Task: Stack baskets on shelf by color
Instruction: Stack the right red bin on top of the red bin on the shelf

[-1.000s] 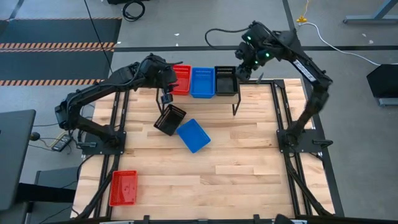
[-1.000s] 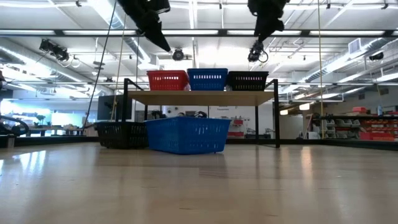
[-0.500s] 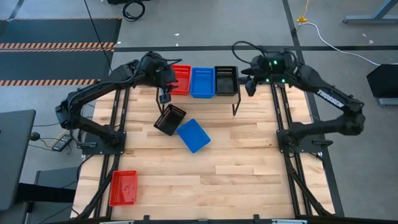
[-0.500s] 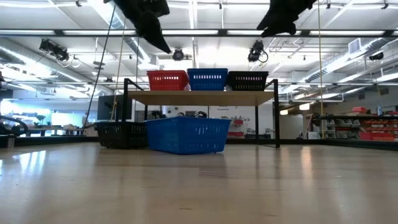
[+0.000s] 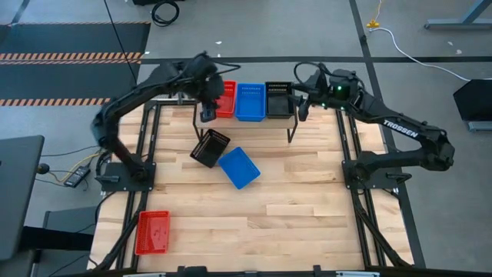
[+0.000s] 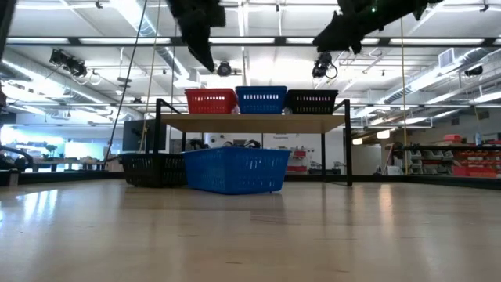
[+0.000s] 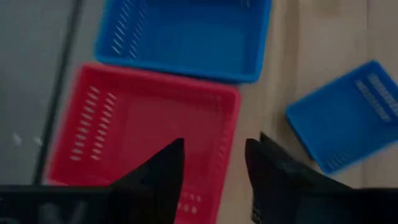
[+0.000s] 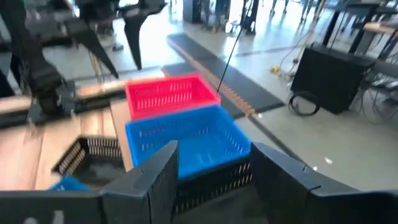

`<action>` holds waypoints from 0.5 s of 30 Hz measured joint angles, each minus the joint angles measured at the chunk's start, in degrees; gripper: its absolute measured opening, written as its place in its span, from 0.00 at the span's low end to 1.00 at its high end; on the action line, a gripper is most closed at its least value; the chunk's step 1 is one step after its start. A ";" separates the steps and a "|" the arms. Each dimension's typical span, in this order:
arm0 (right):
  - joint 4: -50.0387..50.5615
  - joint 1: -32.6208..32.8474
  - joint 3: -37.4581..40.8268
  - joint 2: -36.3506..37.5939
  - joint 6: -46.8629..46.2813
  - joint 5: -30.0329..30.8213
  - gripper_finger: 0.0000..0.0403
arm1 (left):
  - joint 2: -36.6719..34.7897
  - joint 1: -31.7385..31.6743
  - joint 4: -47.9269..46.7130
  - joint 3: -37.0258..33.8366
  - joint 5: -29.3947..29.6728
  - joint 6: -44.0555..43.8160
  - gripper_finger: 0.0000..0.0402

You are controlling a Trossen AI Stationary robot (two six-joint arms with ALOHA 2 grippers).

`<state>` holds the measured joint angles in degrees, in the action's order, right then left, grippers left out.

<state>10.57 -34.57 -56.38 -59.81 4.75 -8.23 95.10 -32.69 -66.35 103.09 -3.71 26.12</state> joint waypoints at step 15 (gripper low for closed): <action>1.07 0.00 0.91 1.86 1.47 0.98 0.50 | 10.87 0.76 -12.32 7.86 2.63 -0.12 0.58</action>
<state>11.64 -34.57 -55.46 -57.95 6.22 -7.25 105.97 -31.92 -78.67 110.96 -1.08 26.00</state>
